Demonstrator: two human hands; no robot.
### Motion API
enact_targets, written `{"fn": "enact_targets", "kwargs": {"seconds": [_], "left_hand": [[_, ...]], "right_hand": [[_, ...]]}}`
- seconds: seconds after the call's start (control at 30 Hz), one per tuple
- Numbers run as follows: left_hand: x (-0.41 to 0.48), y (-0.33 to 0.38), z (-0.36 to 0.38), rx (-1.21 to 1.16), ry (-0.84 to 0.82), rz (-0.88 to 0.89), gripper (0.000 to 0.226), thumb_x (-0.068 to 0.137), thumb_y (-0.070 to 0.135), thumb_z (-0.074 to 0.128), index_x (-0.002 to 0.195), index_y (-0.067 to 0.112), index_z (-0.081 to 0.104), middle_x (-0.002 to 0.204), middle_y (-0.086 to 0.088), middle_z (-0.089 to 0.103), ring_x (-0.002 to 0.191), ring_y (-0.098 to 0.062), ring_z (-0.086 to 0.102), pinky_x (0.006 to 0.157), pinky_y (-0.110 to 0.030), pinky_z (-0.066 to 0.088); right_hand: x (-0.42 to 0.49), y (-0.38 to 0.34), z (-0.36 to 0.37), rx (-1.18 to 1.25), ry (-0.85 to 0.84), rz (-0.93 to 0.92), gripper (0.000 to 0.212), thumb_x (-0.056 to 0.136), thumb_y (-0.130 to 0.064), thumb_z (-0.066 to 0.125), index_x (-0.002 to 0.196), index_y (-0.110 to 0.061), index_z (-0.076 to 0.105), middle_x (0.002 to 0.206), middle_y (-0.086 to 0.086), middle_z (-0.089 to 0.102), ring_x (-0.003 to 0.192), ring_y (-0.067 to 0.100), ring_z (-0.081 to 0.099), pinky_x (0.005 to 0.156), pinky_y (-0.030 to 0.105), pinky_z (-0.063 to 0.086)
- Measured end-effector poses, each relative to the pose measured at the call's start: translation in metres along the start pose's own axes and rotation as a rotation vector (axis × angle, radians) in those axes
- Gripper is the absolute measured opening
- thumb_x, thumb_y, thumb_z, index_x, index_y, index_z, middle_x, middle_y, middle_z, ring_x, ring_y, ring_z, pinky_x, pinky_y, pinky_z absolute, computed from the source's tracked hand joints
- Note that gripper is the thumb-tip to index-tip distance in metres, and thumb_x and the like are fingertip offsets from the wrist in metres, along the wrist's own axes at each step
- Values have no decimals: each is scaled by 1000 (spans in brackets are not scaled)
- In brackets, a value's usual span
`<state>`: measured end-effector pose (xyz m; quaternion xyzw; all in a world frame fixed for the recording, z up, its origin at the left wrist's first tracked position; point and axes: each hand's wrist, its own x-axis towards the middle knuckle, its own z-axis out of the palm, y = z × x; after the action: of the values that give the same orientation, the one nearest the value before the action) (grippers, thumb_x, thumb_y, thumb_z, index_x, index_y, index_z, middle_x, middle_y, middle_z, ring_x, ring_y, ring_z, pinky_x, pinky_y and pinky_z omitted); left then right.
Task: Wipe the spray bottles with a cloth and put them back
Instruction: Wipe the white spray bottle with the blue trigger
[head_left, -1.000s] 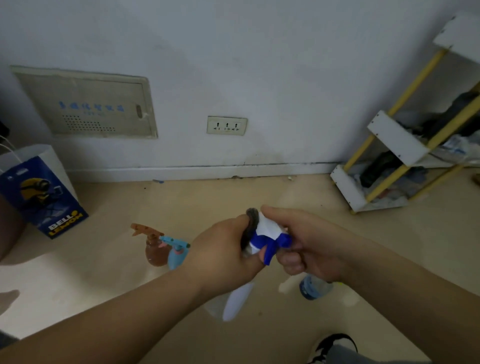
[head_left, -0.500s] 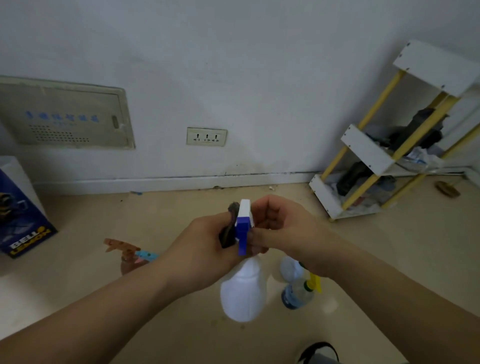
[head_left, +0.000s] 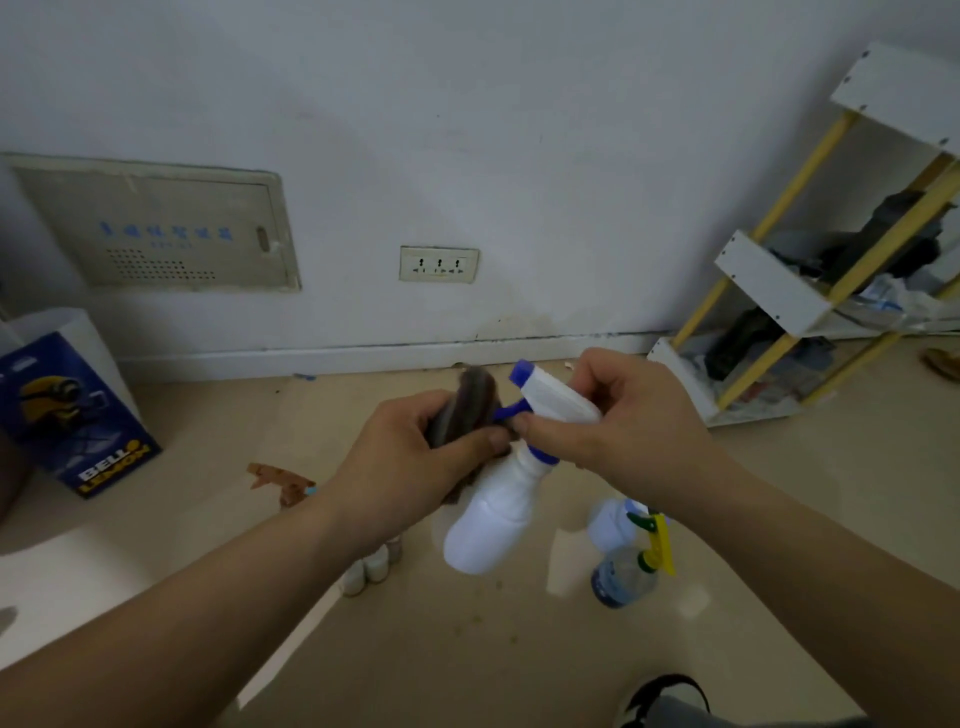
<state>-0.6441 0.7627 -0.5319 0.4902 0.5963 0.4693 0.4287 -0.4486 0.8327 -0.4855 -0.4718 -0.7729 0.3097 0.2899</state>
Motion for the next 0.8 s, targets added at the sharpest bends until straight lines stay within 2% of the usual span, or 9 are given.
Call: {"fn": "enact_targets", "kwargs": {"seconds": [0.07, 0.13, 0.27, 0.37, 0.43, 0.5, 0.57, 0.7, 0.8], "left_hand": [[3, -7, -1, 51, 106, -74, 19, 92, 32, 76, 93, 13, 75, 74, -11, 72, 59, -23, 65, 55, -31, 56], [4, -11, -1, 127, 162, -129, 26, 96, 35, 70, 92, 10, 73, 81, -15, 72, 64, -26, 64, 58, -34, 55], [-1, 2, 11, 152, 43, -159, 19, 101, 29, 55, 94, 17, 67, 86, -6, 67, 77, -21, 60, 70, -36, 50], [-13, 5, 27, 374, -35, 37, 17, 104, 29, 47, 99, 24, 62, 90, 2, 64, 84, -20, 58, 80, -44, 51], [-31, 1, 46, 559, -2, 231, 19, 106, 32, 41, 111, 25, 59, 104, 4, 60, 94, -19, 49, 87, -38, 44], [-41, -4, 54, 568, 8, 310, 29, 106, 35, 35, 127, 25, 54, 117, 5, 54, 103, -17, 43, 91, -31, 39], [-33, -19, 46, 557, -17, 316, 34, 105, 33, 36, 133, 23, 53, 120, 3, 53, 105, -19, 44, 90, -32, 40], [-5, -40, 26, 584, 34, 63, 23, 108, 28, 40, 122, 21, 58, 112, -5, 56, 100, -24, 50, 89, -40, 46], [-18, -27, 43, 503, 21, 235, 21, 107, 24, 46, 122, 23, 60, 110, 0, 52, 101, -19, 48, 87, -32, 44]], "right_hand": [[2, 0, 0, 62, -21, 101, 37, 74, -31, 89, 82, -9, 60, 70, 12, 67, 58, 29, 67, 49, 41, 58], [3, 1, -1, 170, -63, 204, 26, 80, -30, 86, 89, -13, 69, 71, 10, 71, 54, 24, 66, 50, 33, 57], [2, 7, 5, 285, -130, 344, 28, 91, -34, 75, 82, -8, 72, 54, 2, 60, 50, 15, 55, 52, 28, 50], [0, 10, 17, 385, -127, 455, 36, 92, -39, 72, 85, -4, 66, 60, 0, 57, 52, 17, 51, 51, 29, 46], [-1, 10, 24, 429, -130, 504, 42, 92, -44, 70, 89, -3, 64, 65, 5, 57, 52, 17, 50, 49, 30, 44], [-1, 10, 27, 435, -123, 526, 44, 93, -48, 68, 89, -4, 62, 64, 6, 55, 51, 17, 50, 48, 30, 44], [1, 12, 27, 424, -73, 534, 47, 93, -48, 68, 89, -1, 62, 62, 6, 55, 50, 18, 50, 48, 29, 44], [3, 15, 24, 327, 18, 496, 50, 93, -49, 67, 92, 1, 64, 60, 7, 56, 51, 17, 53, 50, 28, 48], [1, 17, 25, 341, -6, 449, 44, 93, -48, 67, 83, -6, 63, 58, 1, 55, 51, 16, 51, 48, 28, 44]]}}
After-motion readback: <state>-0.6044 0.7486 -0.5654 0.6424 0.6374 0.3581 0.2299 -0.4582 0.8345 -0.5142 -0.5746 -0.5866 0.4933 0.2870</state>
